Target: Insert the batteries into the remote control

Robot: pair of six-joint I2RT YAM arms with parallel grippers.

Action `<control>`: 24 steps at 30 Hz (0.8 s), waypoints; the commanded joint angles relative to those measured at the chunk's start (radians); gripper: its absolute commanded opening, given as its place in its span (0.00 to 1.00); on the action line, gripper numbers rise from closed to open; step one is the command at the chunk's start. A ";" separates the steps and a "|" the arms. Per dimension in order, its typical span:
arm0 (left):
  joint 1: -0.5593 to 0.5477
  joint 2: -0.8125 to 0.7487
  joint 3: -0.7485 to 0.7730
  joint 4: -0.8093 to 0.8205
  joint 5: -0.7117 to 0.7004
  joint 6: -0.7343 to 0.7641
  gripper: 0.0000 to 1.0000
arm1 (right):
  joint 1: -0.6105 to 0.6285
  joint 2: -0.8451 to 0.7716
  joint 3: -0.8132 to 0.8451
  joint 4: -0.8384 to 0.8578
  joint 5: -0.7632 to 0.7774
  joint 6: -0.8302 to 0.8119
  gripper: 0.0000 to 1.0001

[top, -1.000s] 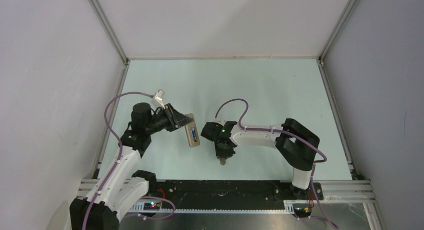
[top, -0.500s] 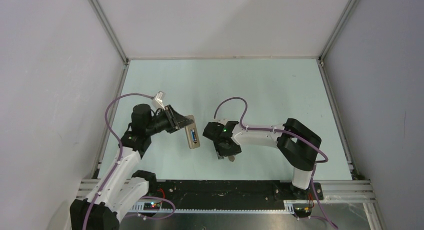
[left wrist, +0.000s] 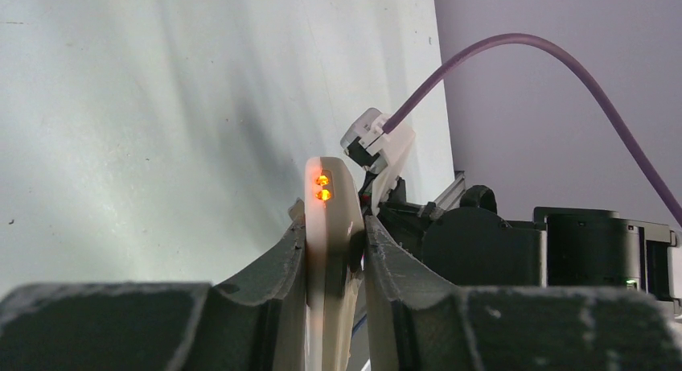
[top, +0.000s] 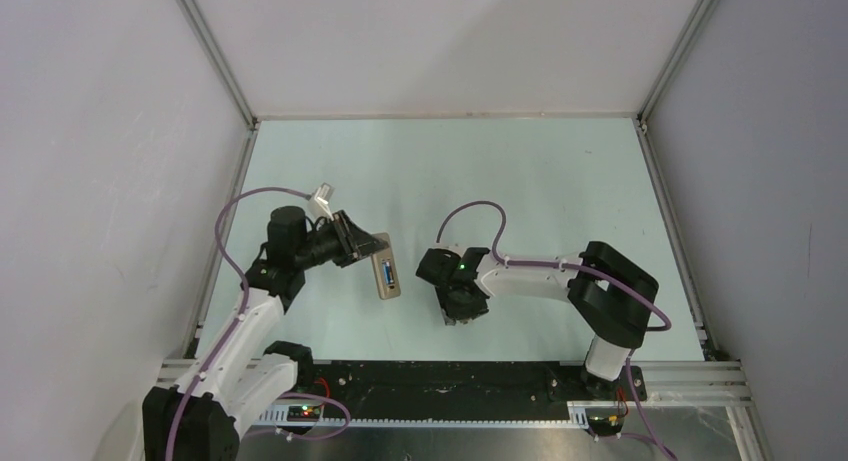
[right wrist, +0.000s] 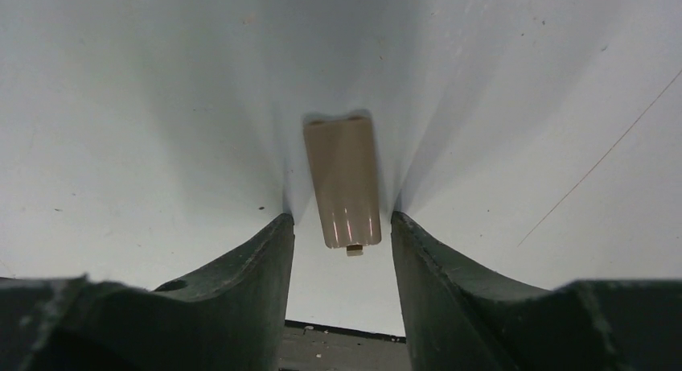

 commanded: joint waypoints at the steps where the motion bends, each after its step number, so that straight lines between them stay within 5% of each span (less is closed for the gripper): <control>1: 0.008 0.016 0.005 0.024 0.039 0.004 0.00 | -0.003 0.005 -0.048 -0.013 -0.014 0.001 0.47; 12: 0.008 0.040 -0.001 0.028 0.057 0.007 0.00 | 0.003 -0.026 -0.049 0.017 0.063 -0.010 0.20; 24: 0.006 0.004 -0.006 0.081 0.078 0.009 0.00 | 0.143 -0.423 -0.082 0.222 0.162 -0.156 0.20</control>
